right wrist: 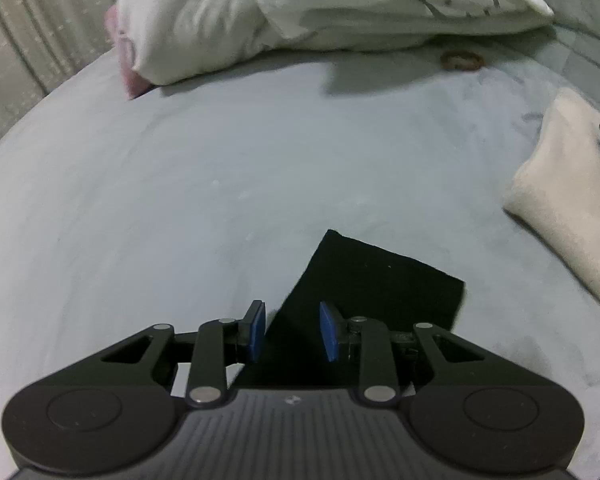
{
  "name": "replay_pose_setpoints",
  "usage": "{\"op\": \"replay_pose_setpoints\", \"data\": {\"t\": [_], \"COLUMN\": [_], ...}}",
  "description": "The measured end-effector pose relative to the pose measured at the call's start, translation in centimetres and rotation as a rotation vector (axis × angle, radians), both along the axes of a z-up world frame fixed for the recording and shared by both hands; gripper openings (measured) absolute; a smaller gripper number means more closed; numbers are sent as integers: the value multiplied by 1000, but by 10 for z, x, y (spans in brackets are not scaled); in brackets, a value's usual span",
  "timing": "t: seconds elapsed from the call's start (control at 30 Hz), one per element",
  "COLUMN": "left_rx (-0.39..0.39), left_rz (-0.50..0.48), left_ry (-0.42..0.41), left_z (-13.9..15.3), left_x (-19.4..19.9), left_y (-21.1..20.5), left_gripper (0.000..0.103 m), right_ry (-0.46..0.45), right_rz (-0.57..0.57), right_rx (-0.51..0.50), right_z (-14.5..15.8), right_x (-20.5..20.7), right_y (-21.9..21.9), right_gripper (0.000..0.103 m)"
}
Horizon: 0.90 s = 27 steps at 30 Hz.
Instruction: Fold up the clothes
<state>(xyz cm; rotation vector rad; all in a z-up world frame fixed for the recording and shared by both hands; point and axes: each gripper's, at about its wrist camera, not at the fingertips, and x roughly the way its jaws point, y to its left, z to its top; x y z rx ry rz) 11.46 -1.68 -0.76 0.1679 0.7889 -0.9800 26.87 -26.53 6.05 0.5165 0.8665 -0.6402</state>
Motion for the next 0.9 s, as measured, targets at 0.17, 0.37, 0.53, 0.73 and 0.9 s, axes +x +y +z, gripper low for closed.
{"op": "replay_pose_setpoints", "data": {"t": [0.17, 0.37, 0.53, 0.73, 0.9], "left_rx": [5, 21, 8, -22, -33], "left_rz": [25, -8, -10, -13, -21], "left_ry": [-17, -28, -33, -62, -78], "left_z": [1, -1, 1, 10, 15], "left_x": [5, 2, 2, -4, -10], "left_y": [3, -2, 2, 7, 10], "left_gripper": [34, 6, 2, 1, 1], "right_ry": [54, 66, -35, -178, -258], "right_rz": [-39, -17, -30, -51, -60], "right_rx": [-89, -210, -175, -80, -21], "right_z": [-10, -17, 2, 28, 42], "right_x": [18, 12, -25, -81, -126], "right_y": [3, 14, 5, -20, -33], "right_gripper": [30, 0, 0, 0, 0]}}
